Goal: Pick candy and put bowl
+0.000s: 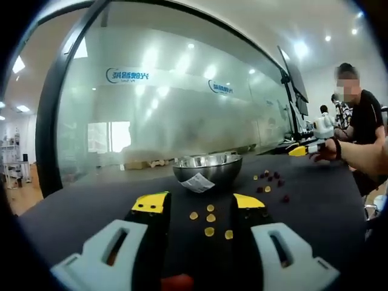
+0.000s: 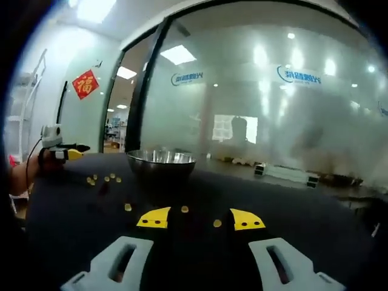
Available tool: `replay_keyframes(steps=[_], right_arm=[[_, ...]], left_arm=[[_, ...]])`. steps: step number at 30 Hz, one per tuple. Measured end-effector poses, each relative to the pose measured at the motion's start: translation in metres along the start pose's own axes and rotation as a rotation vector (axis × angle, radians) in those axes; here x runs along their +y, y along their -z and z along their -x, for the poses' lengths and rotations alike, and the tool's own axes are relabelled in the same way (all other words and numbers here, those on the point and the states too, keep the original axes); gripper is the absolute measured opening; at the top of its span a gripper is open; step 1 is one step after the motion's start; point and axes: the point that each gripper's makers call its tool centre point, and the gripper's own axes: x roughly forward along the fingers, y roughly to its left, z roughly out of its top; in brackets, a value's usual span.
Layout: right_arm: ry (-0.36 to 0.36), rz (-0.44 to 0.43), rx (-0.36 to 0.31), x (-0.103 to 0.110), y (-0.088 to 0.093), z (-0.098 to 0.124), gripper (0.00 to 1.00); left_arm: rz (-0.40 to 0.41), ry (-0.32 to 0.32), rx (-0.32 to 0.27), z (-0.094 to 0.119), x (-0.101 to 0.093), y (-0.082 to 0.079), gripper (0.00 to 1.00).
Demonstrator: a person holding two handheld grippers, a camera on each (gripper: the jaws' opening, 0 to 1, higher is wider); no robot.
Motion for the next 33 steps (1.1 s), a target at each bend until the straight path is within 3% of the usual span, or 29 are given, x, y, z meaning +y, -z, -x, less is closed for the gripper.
replay_keyframes(steps=[2, 4, 6, 9, 14, 22, 33], right_arm=[[-0.059, 0.027, 0.023, -0.003, -0.001, -0.018, 0.29], [-0.094, 0.047, 0.103, -0.01, 0.012, -0.034, 0.29], [-0.129, 0.067, 0.112, -0.015, 0.018, -0.046, 0.29], [-0.191, 0.054, 0.134, -0.015, 0.026, -0.055, 0.27], [-0.24, 0.087, 0.233, -0.017, 0.046, -0.068, 0.25], [-0.305, 0.066, 0.256, -0.011, 0.059, -0.073, 0.24], [-0.333, 0.031, 0.26, -0.006, 0.064, -0.076, 0.09]], left_arm=[[-0.004, 0.008, -0.008, 0.001, -0.002, -0.002, 0.34], [-0.002, 0.015, -0.014, 0.001, -0.003, -0.003, 0.34], [0.002, 0.024, -0.021, 0.002, -0.005, -0.005, 0.34], [0.0, 0.04, -0.019, 0.001, -0.008, -0.004, 0.34], [-0.016, 0.066, -0.017, 0.001, -0.016, -0.005, 0.34], [0.006, 0.059, -0.043, 0.003, -0.013, -0.011, 0.34], [-0.004, 0.071, -0.022, 0.001, -0.017, -0.007, 0.34]])
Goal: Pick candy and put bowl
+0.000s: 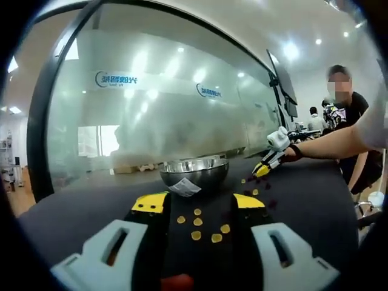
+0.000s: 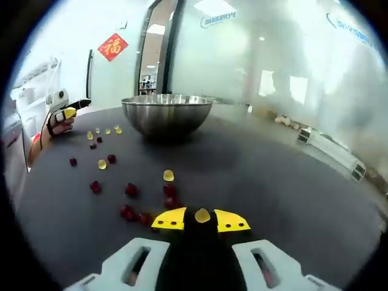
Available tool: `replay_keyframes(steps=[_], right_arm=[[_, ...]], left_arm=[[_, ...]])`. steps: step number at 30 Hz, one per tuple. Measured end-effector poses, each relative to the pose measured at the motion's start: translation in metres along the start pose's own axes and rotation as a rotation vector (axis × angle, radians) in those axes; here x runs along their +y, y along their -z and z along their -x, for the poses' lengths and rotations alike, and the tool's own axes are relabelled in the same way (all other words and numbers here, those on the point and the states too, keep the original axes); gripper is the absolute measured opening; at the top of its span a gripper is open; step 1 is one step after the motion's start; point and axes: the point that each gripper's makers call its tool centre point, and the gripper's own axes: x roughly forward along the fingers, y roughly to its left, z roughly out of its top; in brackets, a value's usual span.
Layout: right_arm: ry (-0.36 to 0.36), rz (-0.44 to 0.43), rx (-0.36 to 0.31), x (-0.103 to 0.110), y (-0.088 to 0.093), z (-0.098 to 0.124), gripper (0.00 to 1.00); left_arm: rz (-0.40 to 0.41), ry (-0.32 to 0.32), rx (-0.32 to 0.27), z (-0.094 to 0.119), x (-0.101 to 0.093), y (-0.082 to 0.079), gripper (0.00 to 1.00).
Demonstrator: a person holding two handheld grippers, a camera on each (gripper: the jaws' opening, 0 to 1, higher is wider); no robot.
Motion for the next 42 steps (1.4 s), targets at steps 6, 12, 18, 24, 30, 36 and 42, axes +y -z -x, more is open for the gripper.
replay_keyframes(steps=[6, 12, 18, 24, 30, 36, 42], right_arm=[[-0.001, -0.003, -0.004, -0.001, 0.001, 0.0, 0.05], [0.011, -0.003, -0.019, -0.001, 0.001, 0.004, 0.04], [0.014, 0.04, -0.174, 0.003, -0.035, 0.022, 0.04], [-0.015, 0.144, -0.28, 0.019, -0.103, 0.027, 0.04], [-0.07, 0.223, -0.29, 0.034, -0.15, 0.003, 0.04], [-0.135, 0.259, -0.291, 0.048, -0.193, -0.039, 0.04], [-0.182, 0.286, -0.217, 0.05, -0.209, -0.085, 0.05]], left_arm=[[0.008, -0.006, -0.003, 0.001, 0.002, -0.001, 0.34], [0.007, -0.003, -0.003, 0.001, 0.001, 0.0, 0.34], [0.011, 0.002, -0.008, 0.001, 0.0, -0.001, 0.34], [0.017, 0.013, -0.017, 0.001, -0.001, -0.003, 0.34], [0.038, 0.018, -0.032, 0.003, -0.001, -0.006, 0.34], [0.052, 0.042, -0.044, 0.004, -0.005, -0.008, 0.34], [0.066, 0.054, -0.056, 0.005, -0.006, -0.011, 0.34]])
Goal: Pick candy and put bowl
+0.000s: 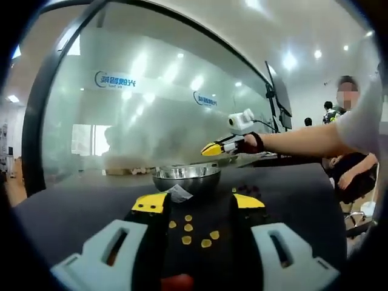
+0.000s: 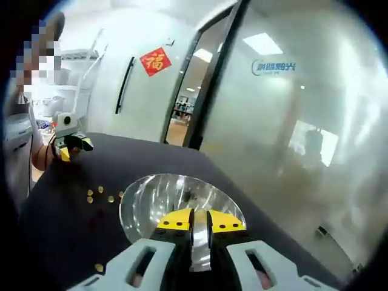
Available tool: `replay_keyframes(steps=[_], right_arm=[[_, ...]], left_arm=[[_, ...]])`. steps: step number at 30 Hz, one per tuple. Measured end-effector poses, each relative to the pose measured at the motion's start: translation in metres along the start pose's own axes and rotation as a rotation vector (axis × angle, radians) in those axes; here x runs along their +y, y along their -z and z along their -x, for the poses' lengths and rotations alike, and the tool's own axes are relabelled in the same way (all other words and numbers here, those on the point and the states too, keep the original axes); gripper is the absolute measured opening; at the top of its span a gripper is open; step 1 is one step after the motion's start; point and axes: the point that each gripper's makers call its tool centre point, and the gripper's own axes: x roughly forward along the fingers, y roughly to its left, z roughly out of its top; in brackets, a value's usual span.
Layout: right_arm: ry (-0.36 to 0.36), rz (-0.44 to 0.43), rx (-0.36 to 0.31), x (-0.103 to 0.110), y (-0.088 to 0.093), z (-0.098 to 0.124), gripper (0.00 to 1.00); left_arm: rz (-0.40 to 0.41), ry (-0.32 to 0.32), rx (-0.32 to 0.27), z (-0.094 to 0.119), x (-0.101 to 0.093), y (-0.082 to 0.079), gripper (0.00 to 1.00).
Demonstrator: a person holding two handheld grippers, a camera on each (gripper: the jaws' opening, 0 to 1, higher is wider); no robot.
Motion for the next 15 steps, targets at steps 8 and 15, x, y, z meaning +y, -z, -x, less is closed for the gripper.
replay_keyframes(steps=[8, 15], right_arm=[[-0.088, 0.001, 0.115, 0.013, 0.028, -0.037, 0.05], [-0.123, 0.008, 0.154, 0.019, 0.045, -0.045, 0.05]], left_arm=[[0.022, 0.01, -0.014, 0.001, 0.0, -0.003, 0.34], [0.023, 0.017, 0.003, -0.001, -0.002, 0.002, 0.34]])
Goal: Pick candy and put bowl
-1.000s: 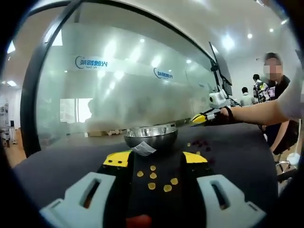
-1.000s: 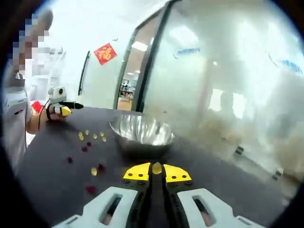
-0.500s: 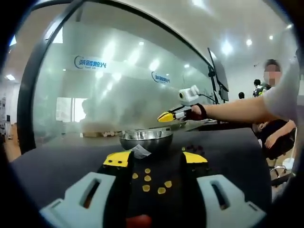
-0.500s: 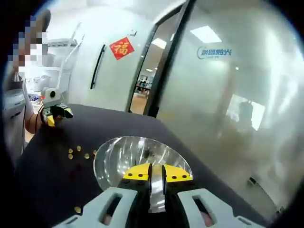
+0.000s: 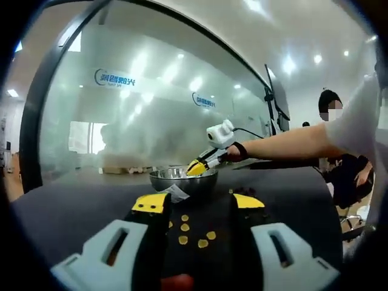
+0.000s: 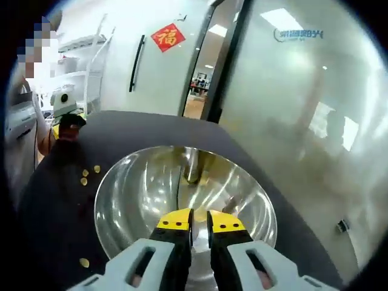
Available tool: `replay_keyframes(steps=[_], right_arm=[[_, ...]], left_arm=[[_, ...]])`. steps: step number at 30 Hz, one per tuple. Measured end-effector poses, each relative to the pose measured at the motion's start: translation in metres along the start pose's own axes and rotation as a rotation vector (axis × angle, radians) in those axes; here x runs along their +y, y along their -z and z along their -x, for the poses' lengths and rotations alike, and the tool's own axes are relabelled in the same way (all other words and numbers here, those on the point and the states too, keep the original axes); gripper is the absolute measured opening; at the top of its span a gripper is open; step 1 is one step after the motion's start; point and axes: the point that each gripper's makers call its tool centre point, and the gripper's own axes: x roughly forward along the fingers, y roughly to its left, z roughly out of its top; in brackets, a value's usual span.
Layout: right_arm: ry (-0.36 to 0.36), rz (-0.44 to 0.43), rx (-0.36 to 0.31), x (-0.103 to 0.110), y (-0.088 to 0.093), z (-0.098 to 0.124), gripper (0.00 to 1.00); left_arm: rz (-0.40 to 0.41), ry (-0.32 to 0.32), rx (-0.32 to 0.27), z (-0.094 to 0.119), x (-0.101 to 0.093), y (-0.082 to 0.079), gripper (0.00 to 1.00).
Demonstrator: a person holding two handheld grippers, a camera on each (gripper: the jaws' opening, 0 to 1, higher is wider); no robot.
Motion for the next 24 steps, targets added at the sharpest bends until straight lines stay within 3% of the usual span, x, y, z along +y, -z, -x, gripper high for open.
replay_keyframes(steps=[14, 19, 22, 24], right_arm=[[-0.02, -0.04, -0.015, 0.005, 0.003, 0.008, 0.12], [0.014, -0.042, -0.113, 0.008, -0.014, 0.036, 0.12], [0.047, -0.062, -0.249, 0.018, -0.031, 0.07, 0.12], [0.071, -0.07, -0.339, 0.036, -0.032, 0.101, 0.12]], left_arm=[[-0.001, -0.009, 0.024, -0.001, 0.002, 0.006, 0.34], [0.004, -0.01, 0.035, -0.002, 0.003, 0.008, 0.34], [0.012, -0.015, 0.04, -0.002, 0.005, 0.009, 0.34], [0.023, -0.022, 0.047, -0.002, 0.008, 0.012, 0.34]])
